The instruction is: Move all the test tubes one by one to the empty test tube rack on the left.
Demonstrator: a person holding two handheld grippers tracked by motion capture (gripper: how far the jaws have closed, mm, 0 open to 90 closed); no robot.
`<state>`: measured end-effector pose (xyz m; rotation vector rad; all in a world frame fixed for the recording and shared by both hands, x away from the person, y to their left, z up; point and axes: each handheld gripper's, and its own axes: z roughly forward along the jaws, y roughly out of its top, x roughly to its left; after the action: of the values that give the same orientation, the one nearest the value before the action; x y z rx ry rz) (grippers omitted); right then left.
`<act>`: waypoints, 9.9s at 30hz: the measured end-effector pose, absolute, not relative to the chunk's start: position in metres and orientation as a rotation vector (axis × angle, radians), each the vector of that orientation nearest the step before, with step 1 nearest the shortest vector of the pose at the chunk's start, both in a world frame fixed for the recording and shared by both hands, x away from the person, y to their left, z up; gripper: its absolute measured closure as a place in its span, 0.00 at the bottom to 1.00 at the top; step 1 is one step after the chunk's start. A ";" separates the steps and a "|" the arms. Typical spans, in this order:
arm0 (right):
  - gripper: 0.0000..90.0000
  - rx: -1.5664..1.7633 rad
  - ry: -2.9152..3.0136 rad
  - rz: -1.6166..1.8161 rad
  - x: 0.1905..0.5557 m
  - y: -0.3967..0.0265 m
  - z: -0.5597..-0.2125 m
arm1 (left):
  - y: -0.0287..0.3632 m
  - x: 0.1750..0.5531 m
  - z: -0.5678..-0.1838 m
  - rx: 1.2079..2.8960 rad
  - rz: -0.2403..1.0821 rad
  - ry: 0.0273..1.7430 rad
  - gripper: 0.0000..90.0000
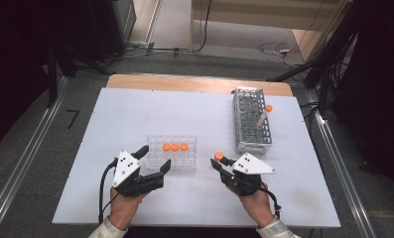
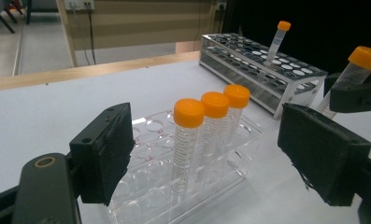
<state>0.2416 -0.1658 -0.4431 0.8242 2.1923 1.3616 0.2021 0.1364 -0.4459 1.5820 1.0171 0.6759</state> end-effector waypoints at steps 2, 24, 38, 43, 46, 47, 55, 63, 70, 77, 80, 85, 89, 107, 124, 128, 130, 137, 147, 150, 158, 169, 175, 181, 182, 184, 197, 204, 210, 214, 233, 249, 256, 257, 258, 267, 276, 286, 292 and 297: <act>0.80 0.813 2.205 1.362 0.241 -0.163 -0.445 | 0.136 0.202 -0.446 1.587 0.675 1.012 0.20; 0.80 0.729 2.303 1.370 0.230 -0.130 -0.456 | 0.117 0.194 -0.443 1.627 0.628 0.924 0.22; 0.80 0.693 2.343 1.372 0.226 -0.115 -0.461 | 0.100 0.190 -0.446 1.668 0.585 0.852 0.28; 0.80 0.685 2.352 1.371 0.225 -0.112 -0.462 | 0.094 0.187 -0.447 1.683 0.587 0.816 0.36; 0.80 0.676 2.355 1.371 0.224 -0.111 -0.463 | 0.092 0.187 -0.448 1.696 0.573 0.800 0.42; 0.80 0.678 2.358 1.370 0.224 -0.110 -0.463 | 0.091 0.187 -0.448 1.698 0.569 0.795 0.45; 0.80 0.665 2.366 1.371 0.222 -0.107 -0.464 | 0.086 0.187 -0.450 1.722 0.559 0.772 0.57; 0.80 0.655 2.367 1.376 0.220 -0.106 -0.463 | 0.083 0.188 -0.452 1.734 0.549 0.760 0.66; 0.80 0.647 2.374 1.377 0.219 -0.105 -0.463 | 0.082 0.188 -0.453 1.739 0.541 0.763 0.72; 0.80 0.645 2.375 1.378 0.219 -0.105 -0.463 | 0.084 0.189 -0.453 1.739 0.511 0.778 0.76; 0.80 0.645 2.375 1.378 0.218 -0.105 -0.463 | 0.084 0.191 -0.453 1.734 0.490 0.782 0.75; 0.80 0.645 2.373 1.378 0.218 -0.105 -0.462 | 0.084 0.191 -0.453 1.732 0.484 0.787 0.76; 0.80 0.645 2.373 1.379 0.218 -0.105 -0.463 | 0.084 0.191 -0.453 1.732 0.487 0.787 0.77; 0.52 0.650 2.423 1.380 0.220 -0.105 -0.463 | 0.087 0.191 -0.451 1.722 0.473 0.791 0.78; 0.26 0.706 2.427 1.374 0.226 -0.123 -0.463 | 0.096 0.190 -0.447 1.704 0.491 0.801 0.78; 0.26 0.736 2.422 1.367 0.228 -0.131 -0.464 | 0.098 0.190 -0.446 1.699 0.495 0.802 0.78; 0.26 0.747 2.416 1.363 0.229 -0.134 -0.464 | 0.099 0.190 -0.445 1.695 0.499 0.804 0.78; 0.26 0.771 2.400 1.363 0.230 -0.142 -0.463 | 0.103 0.190 -0.443 1.686 0.502 0.809 0.78; 0.26 0.821 2.362 1.354 0.232 -0.160 -0.462 | 0.111 0.191 -0.439 1.666 0.519 0.824 0.78; 0.27 0.845 2.338 1.361 0.233 -0.166 -0.461 | 0.113 0.191 -0.438 1.656 0.523 0.831 0.78; 0.27 0.874 2.307 1.352 0.233 -0.180 -0.459 | 0.118 0.192 -0.436 1.644 0.531 0.845 0.78; 0.27 0.917 2.269 1.342 0.235 -0.196 -0.457 | 0.128 0.194 -0.430 1.615 0.546 0.866 0.78; 0.27 0.944 2.243 1.336 0.237 -0.206 -0.456 | 0.135 0.197 -0.426 1.597 0.560 0.885 0.78; 0.27 0.968 2.227 1.328 0.238 -0.214 -0.456 | 0.144 0.202 -0.421 1.574 0.582 0.906 0.78; 0.27 0.967 2.226 1.328 0.239 -0.214 -0.457 | 0.146 0.203 -0.420 1.572 0.585 0.909 0.78; 0.27 0.975 2.227 1.321 0.239 -0.215 -0.457 | 0.149 0.205 -0.419 1.562 0.590 0.918 0.78; 0.27 0.989 2.216 1.312 0.241 -0.218 -0.458 | 0.161 0.218 -0.410 1.520 0.629 0.953 0.78; 0.27 0.995 2.211 1.315 0.241 -0.219 -0.457 | 0.159 0.227 -0.406 1.514 0.651 0.962 0.78; 0.27 0.994 2.207 1.321 0.241 -0.220 -0.457 | 0.160 0.232 -0.412 1.531 0.664 0.984 0.78; 0.27 0.997 2.203 1.319 0.241 -0.222 -0.457 | 0.158 0.233 -0.416 1.544 0.672 0.986 0.78; 0.27 0.991 2.208 1.303 0.240 -0.222 -0.458 | 0.150 0.235 -0.441 1.613 0.670 1.011 0.77; 0.27 0.994 2.210 1.300 0.241 -0.222 -0.459 | 0.150 0.234 -0.443 1.601 0.638 1.007 0.67; 0.27 0.996 2.196 1.298 0.242 -0.224 -0.458 | 0.153 0.225 -0.444 1.589 0.646 1.031 0.45; 0.27 1.003 2.195 1.296 0.242 -0.225 -0.458 | 0.153 0.223 -0.444 1.584 0.653 1.036 0.43; 0.27 1.010 2.192 1.294 0.243 -0.225 -0.458 | 0.154 0.220 -0.444 1.577 0.667 1.041 0.41; 0.28 1.088 2.098 1.269 0.256 -0.238 -0.451 | 0.156 0.207 -0.449 1.558 0.687 1.055 0.35; 0.30 1.218 1.951 1.204 0.288 -0.256 -0.445 | 0.152 0.206 -0.448 1.569 0.689 1.049 0.35; 0.40 1.314 1.826 1.136 0.337 -0.273 -0.439 | 0.153 0.206 -0.448 1.563 0.694 1.061 0.30; 0.46 1.355 1.808 1.118 0.369 -0.280 -0.440 | 0.155 0.206 -0.448 1.556 0.697 1.063 0.30; 0.55 1.339 1.824 1.114 0.390 -0.282 -0.441 | 0.155 0.206 -0.448 1.551 0.695 1.064 0.30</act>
<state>0.3900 -0.2824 -0.4411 1.3390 1.8238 1.1144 0.2060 0.1549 -0.4476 1.5512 1.0641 0.6953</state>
